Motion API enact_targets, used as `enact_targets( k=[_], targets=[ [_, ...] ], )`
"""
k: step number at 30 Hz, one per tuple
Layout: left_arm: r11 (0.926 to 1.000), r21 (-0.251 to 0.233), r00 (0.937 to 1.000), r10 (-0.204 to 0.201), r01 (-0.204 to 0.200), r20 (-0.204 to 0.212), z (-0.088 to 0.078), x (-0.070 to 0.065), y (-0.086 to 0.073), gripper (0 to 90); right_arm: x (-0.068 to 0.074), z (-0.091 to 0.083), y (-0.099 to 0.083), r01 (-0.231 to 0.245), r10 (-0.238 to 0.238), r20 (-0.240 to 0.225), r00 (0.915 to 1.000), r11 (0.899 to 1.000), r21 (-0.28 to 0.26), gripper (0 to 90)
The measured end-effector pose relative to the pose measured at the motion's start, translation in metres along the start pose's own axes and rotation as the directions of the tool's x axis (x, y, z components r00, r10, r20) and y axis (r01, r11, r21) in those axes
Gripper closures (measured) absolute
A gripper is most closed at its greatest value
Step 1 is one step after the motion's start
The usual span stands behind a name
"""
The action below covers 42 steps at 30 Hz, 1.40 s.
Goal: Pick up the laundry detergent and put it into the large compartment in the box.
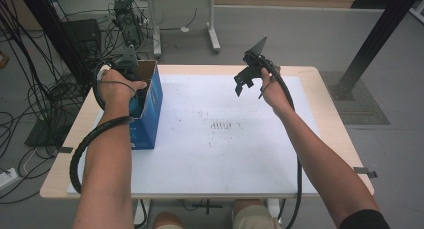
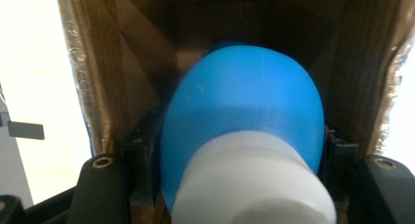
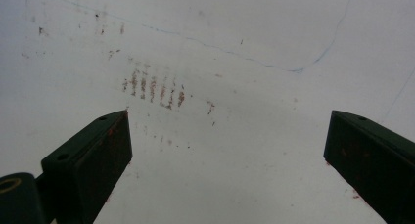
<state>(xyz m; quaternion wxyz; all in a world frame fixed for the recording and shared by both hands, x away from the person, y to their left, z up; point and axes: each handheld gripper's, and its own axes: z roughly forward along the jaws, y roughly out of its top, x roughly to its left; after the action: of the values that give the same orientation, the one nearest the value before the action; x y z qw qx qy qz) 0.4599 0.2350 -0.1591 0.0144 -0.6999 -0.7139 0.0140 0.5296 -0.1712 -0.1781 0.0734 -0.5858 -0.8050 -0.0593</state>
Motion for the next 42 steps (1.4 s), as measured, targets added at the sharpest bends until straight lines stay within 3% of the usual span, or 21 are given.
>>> enact_targets(
  k=[42],
  targets=[
    [0.9996,-0.022,0.9998,0.017,-0.017,-0.008,0.0026,-0.0033,-0.0018,35.6,0.0038,-0.0005,-0.0012,0.007,-0.007,0.004,1.0000,1.000,-0.007,3.8]
  ],
)
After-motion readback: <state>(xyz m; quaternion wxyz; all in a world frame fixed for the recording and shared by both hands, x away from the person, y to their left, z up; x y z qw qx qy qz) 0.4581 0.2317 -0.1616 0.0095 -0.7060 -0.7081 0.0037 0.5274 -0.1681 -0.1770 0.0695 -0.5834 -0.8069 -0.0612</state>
